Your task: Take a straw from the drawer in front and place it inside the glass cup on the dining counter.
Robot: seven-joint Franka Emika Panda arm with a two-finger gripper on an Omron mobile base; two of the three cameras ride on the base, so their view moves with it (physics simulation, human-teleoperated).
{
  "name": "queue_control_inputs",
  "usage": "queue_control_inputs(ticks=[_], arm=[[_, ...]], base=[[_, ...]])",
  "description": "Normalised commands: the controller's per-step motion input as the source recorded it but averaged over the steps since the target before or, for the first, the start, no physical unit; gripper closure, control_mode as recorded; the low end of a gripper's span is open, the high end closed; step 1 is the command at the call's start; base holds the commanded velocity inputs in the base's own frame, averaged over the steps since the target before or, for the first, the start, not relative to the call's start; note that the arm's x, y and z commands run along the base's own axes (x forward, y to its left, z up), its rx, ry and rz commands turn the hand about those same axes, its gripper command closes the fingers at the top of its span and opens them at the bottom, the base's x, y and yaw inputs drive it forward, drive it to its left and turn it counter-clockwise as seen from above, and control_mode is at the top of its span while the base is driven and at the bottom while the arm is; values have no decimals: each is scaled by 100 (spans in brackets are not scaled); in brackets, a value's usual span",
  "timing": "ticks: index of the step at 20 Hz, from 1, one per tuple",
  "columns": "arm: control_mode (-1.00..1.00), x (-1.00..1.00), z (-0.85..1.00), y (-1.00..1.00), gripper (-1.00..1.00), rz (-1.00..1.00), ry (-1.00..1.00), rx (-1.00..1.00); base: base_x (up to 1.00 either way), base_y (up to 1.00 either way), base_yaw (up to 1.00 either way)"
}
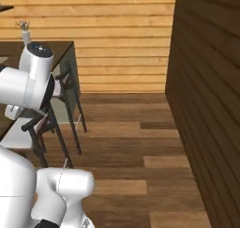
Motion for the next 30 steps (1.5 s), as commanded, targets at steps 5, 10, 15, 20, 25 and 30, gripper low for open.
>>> queue_control_inputs(ticks=[5,10,15,20,25,30], arm=[[100,0,0,0,100,0,0,0],[100,0,0,0,100,0,0,0],[100,0,0,0,100,0,0,0],[100,0,0,0,100,0,0,0],[100,0,0,0,100,0,0,0],[100,0,0,0,100,0,0,0]], base=[[77,-42,58],[76,-43,58],[76,-42,58],[66,-50,56],[54,-67,48],[45,-80,42]])
